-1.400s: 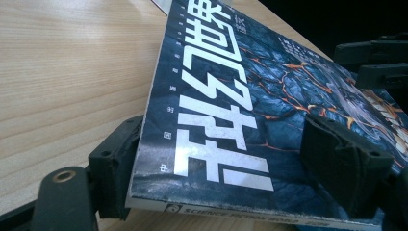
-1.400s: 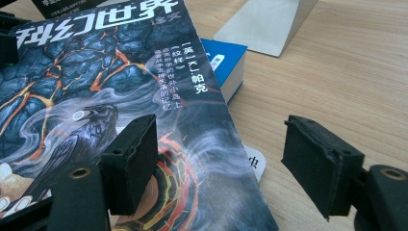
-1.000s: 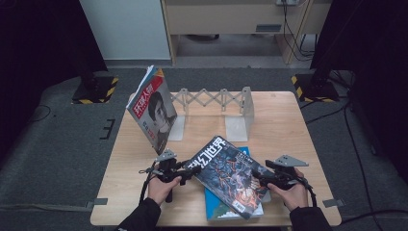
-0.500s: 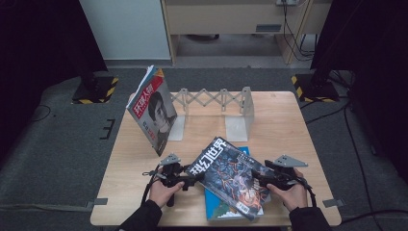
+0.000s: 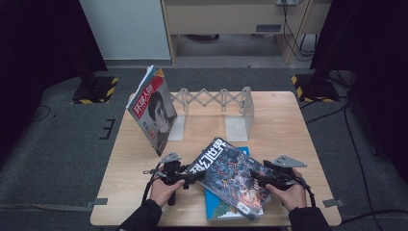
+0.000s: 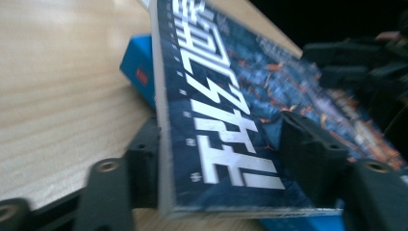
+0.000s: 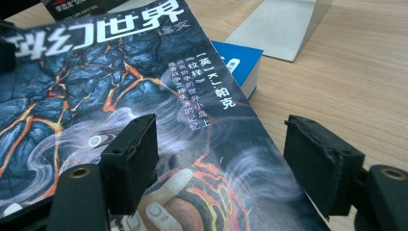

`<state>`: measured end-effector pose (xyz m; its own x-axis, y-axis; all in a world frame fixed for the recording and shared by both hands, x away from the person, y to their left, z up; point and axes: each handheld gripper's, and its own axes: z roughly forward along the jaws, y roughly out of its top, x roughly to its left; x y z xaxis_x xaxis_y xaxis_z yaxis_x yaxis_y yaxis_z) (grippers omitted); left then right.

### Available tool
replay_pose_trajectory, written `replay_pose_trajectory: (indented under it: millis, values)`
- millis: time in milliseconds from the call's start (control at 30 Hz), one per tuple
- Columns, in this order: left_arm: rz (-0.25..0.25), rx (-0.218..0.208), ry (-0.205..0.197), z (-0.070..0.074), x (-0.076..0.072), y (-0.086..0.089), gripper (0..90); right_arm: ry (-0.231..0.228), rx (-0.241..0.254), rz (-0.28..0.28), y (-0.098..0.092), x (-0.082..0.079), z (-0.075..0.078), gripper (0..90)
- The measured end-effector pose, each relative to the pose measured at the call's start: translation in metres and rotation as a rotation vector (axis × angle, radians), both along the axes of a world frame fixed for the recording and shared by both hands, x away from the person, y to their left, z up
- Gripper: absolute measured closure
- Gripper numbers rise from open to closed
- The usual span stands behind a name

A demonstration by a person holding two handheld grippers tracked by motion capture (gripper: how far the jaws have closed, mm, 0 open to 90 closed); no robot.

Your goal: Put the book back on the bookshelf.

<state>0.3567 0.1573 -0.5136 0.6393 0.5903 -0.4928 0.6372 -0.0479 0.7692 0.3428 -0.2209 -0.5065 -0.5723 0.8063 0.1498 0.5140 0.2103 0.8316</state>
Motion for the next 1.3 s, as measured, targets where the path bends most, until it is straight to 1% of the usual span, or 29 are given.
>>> replay_pose_trajectory:
  millis: [33, 67, 167, 200, 233, 267, 367, 400, 500, 533, 567, 600, 700, 733, 767, 800, 833, 867, 900, 933, 967, 1000, 1033, 1067, 1100, 1133, 1167, 1200, 1300]
  values:
    - [0.004, -0.031, -0.005, 0.003, -0.001, 0.001, 47.2, -0.008, -0.005, 0.001, 0.000, 0.000, 0.000, 28.1]
    - [0.008, -0.061, -0.016, 0.009, -0.002, 0.001, 48.2, -0.011, -0.006, 0.002, 0.000, 0.000, 0.000, 27.9]
    - [0.002, -0.057, -0.015, 0.010, -0.002, -0.002, 49.4, -0.011, 0.000, -0.002, 0.000, -0.001, -0.001, 28.0]
    - [0.005, -0.054, 0.003, 0.009, -0.002, -0.003, 50.0, -0.013, -0.001, -0.002, 0.000, 0.000, -0.001, 28.0]
    - [0.005, -0.054, 0.003, 0.009, -0.002, -0.003, 50.6, -0.013, -0.001, -0.002, 0.000, 0.000, -0.001, 28.0]
    - [0.009, -0.054, 0.011, 0.009, -0.001, -0.004, 51.5, -0.011, 0.000, -0.002, 0.000, 0.000, -0.001, 28.0]
    - [0.014, -0.067, 0.023, 0.007, 0.002, -0.003, 53.3, -0.012, -0.001, -0.003, 0.000, 0.000, -0.001, 28.1]
    - [0.025, -0.068, 0.030, 0.006, 0.004, -0.004, 55.2, -0.010, 0.003, -0.005, -0.001, 0.000, -0.001, 28.1]
    - [0.029, -0.075, 0.028, 0.005, 0.005, -0.005, 56.6, -0.002, 0.005, -0.006, -0.001, 0.000, -0.001, 28.1]
    - [0.033, -0.086, 0.030, 0.006, 0.005, -0.004, 58.5, -0.001, 0.013, -0.010, -0.001, 0.000, -0.001, 28.1]
    - [0.033, -0.086, 0.030, 0.006, 0.005, -0.004, 59.3, -0.001, 0.013, -0.010, -0.001, 0.000, -0.001, 28.1]
    - [0.040, -0.100, 0.032, 0.007, 0.004, -0.004, 60.4, 0.001, 0.012, -0.004, -0.002, 0.001, -0.001, 28.0]
    - [0.044, -0.109, 0.029, 0.010, 0.004, -0.004, 63.1, 0.006, 0.020, -0.006, -0.002, 0.001, -0.001, 28.1]
    - [0.047, -0.115, 0.030, 0.012, 0.003, -0.004, 64.3, 0.016, 0.017, 0.002, -0.004, 0.002, 0.001, 28.7]
    - [0.049, -0.120, 0.028, 0.015, 0.003, -0.005, 64.3, 0.016, 0.017, 0.002, -0.004, 0.002, 0.001, 28.7]
    - [0.049, -0.123, 0.019, 0.020, 0.003, -0.006, 65.5, 0.014, 0.024, -0.006, -0.005, 0.002, 0.002, 29.1]
    - [0.049, -0.123, 0.019, 0.020, 0.003, -0.006, 65.8, 0.013, 0.026, -0.010, -0.007, 0.002, 0.003, 29.1]
    - [0.051, -0.122, 0.009, 0.025, 0.002, -0.007, 66.3, 0.007, 0.028, -0.021, -0.009, 0.002, 0.004, 29.4]
    - [0.051, -0.122, 0.009, 0.025, 0.002, -0.007, 66.7, 0.001, 0.034, -0.032, -0.012, 0.002, 0.005, 29.4]
    - [0.049, -0.121, 0.004, 0.027, 0.002, -0.008, 66.7, 0.001, 0.034, -0.032, -0.012, 0.002, 0.005, 29.4]
    - [0.051, -0.122, 0.002, 0.030, 0.001, -0.008, 67.4, -0.007, 0.042, -0.059, -0.017, 0.003, 0.007, 29.3]
    - [0.049, -0.123, -0.001, 0.032, 0.001, -0.009, 67.4, -0.007, 0.042, -0.059, -0.017, 0.003, 0.007, 29.3]
    - [0.048, -0.126, -0.002, 0.034, 0.001, -0.009, 67.9, -0.013, 0.041, -0.070, -0.021, 0.003, 0.008, 29.3]
    - [0.045, -0.133, -0.006, 0.038, 0.001, -0.009, 69.5, -0.021, 0.028, -0.097, -0.027, 0.004, 0.008, 29.4]
    - [0.044, -0.136, -0.008, 0.040, 0.002, -0.009, 69.8, -0.019, 0.020, -0.109, -0.030, 0.004, 0.008, 29.3]
    - [0.044, -0.136, -0.008, 0.040, 0.002, -0.009, 70.3, -0.019, 0.020, -0.109, -0.030, 0.004, 0.008, 29.3]
    - [0.045, -0.140, -0.007, 0.043, 0.002, -0.009, 70.3, -0.019, 0.010, -0.115, -0.033, 0.005, 0.008, 29.3]
    - [0.050, -0.149, -0.005, 0.046, 0.002, -0.008, 71.8, -0.014, 0.002, -0.140, -0.038, 0.006, 0.007, 28.8]
    - [0.046, -0.163, -0.005, 0.052, 0.002, -0.009, 73.6, -0.010, -0.024, -0.171, -0.047, 0.008, 0.005, 28.7]
